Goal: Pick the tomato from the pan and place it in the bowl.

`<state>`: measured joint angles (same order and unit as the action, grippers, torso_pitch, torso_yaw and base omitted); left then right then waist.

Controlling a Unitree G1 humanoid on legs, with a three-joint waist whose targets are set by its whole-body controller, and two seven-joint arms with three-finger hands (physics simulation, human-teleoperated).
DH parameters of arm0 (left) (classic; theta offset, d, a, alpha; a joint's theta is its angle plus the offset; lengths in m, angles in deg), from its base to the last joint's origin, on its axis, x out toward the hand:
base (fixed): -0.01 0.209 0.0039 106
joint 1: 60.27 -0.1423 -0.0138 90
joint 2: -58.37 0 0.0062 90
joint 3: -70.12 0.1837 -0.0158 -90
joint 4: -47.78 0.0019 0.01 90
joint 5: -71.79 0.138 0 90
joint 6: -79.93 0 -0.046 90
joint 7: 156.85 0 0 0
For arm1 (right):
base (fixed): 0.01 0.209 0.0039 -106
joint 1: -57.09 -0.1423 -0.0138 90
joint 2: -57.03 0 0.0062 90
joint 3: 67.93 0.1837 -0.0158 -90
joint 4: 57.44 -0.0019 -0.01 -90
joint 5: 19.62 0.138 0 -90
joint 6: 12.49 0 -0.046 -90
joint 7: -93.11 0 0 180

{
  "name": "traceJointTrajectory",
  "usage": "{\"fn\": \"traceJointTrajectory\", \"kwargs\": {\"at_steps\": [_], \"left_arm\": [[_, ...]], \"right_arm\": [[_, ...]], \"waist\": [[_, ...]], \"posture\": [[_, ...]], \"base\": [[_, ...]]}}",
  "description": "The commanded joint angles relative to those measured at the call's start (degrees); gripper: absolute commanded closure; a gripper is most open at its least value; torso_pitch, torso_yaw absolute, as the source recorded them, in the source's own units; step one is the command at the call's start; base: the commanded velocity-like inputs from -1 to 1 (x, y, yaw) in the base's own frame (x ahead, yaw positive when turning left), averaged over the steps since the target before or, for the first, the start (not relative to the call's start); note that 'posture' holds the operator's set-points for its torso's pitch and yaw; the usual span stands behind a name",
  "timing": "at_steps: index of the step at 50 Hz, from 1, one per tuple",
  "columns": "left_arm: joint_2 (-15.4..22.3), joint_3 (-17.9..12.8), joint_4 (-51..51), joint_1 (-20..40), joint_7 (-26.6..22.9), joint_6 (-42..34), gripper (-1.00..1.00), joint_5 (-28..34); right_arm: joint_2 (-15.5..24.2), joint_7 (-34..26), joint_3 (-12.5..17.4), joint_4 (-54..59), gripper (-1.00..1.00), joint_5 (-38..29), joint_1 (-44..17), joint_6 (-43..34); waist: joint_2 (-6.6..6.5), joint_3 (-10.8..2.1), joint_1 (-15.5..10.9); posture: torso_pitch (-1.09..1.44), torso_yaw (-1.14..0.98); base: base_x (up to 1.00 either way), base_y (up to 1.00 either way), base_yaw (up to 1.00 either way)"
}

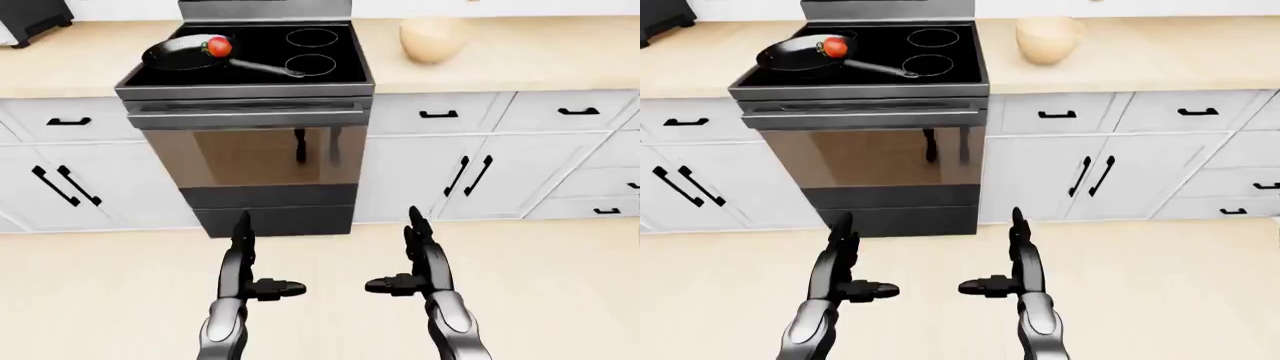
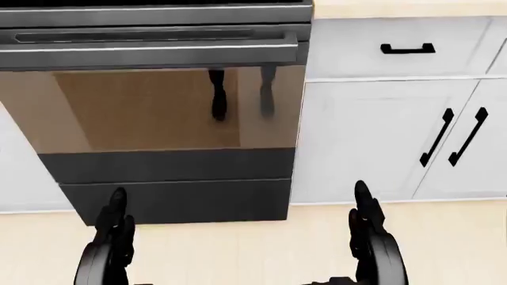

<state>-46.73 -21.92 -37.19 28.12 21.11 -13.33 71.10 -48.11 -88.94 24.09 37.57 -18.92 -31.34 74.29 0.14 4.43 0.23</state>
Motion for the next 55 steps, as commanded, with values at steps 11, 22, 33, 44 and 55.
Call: {"fn": "traceJointTrajectory", "kwargs": {"at_steps": [11, 22, 33, 44, 55], "left_arm": [[1.6, -2.1, -3.1, 3.9, -2.3, 7.9, -1.00, -0.8], [4.5, -5.5, -2.4, 10.9, -3.5, 11.7, -1.00, -4.3], [7.6, -9.0, -18.6, 13.8, -2.9, 1.3, -1.00, -6.2], [12.1, -13.0, -29.1, 19.2, -1.1, -7.4, -1.00, -8.0], [15.8, -16.1, -29.3, 22.1, -0.2, -9.7, -1.00, -11.4]], "right_arm": [[0.9, -1.6, 0.8, -5.3, -1.00, 0.1, -2.5, 4.1], [3.1, -2.5, 3.6, -7.5, -1.00, 2.0, -9.0, 6.8], [5.5, -2.2, 5.5, -22.9, -1.00, 3.4, -15.1, -5.1], [9.9, -1.1, 9.0, -32.7, -1.00, 6.6, -22.4, -15.8], [13.5, -1.4, 11.4, -34.9, -1.00, 8.9, -26.3, -19.9]], "waist": [[0.35, -4.38, -0.5], [0.15, -5.35, -0.4], [-0.01, -5.17, -0.4], [-0.04, -4.35, -0.4], [-0.20, -3.69, -0.4]], "posture": [[0.00, 0.00], [0.00, 0.00], [0.00, 0.00], [0.00, 0.00], [0.00, 0.00]], "base": [[0.00, 0.00, 0.00], [0.00, 0.00, 0.00], [0.00, 0.00, 0.00], [0.00, 0.00, 0.00], [0.00, 0.00, 0.00]]}}
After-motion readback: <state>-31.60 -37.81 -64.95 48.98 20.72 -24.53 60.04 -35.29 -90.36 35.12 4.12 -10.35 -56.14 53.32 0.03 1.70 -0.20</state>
